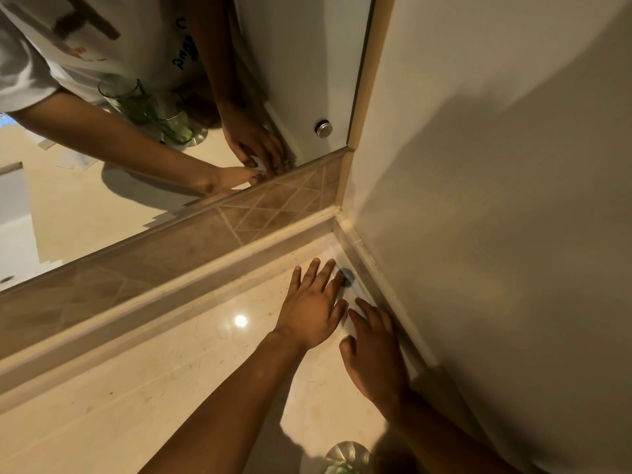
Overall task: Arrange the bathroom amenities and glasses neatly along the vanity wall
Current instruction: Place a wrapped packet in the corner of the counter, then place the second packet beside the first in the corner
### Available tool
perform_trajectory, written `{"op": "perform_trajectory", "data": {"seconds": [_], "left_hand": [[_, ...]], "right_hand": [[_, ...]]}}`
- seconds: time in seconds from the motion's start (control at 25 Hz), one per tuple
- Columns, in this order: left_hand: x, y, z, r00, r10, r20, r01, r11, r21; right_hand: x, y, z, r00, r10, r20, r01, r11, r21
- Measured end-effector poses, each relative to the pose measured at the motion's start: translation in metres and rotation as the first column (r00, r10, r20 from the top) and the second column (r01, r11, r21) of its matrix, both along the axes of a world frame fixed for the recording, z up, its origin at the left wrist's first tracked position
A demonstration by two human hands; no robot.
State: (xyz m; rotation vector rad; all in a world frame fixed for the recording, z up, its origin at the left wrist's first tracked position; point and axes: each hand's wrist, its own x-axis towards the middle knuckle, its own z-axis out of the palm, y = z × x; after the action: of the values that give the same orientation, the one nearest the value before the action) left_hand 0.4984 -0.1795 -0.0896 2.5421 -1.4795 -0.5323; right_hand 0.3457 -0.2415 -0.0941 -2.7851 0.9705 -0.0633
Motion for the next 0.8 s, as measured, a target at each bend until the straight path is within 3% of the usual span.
{"op": "perform_trajectory", "data": {"seconds": [0.36, 0.48, 0.64, 0.8], "left_hand": [[-0.013, 0.022, 0.022, 0.997, 0.071, -0.044, -0.073, 0.996, -0.052], [-0.027, 0.06, 0.048, 0.979, 0.187, -0.081, -0.196, 0.973, -0.12], [-0.064, 0.125, 0.08, 0.93, 0.35, -0.108, -0.366, 0.906, -0.213], [-0.116, 0.181, 0.092, 0.844, 0.514, -0.155, -0.537, 0.814, -0.223]], "right_hand": [[-0.007, 0.01, 0.021, 0.998, 0.029, 0.058, -0.039, 0.984, 0.177], [-0.015, 0.018, 0.035, 0.989, 0.071, 0.129, -0.101, 0.965, 0.241], [-0.037, 0.037, 0.054, 0.916, 0.155, 0.371, -0.255, 0.937, 0.238], [-0.059, 0.058, 0.092, 0.905, 0.111, 0.412, -0.276, 0.888, 0.368]]}}
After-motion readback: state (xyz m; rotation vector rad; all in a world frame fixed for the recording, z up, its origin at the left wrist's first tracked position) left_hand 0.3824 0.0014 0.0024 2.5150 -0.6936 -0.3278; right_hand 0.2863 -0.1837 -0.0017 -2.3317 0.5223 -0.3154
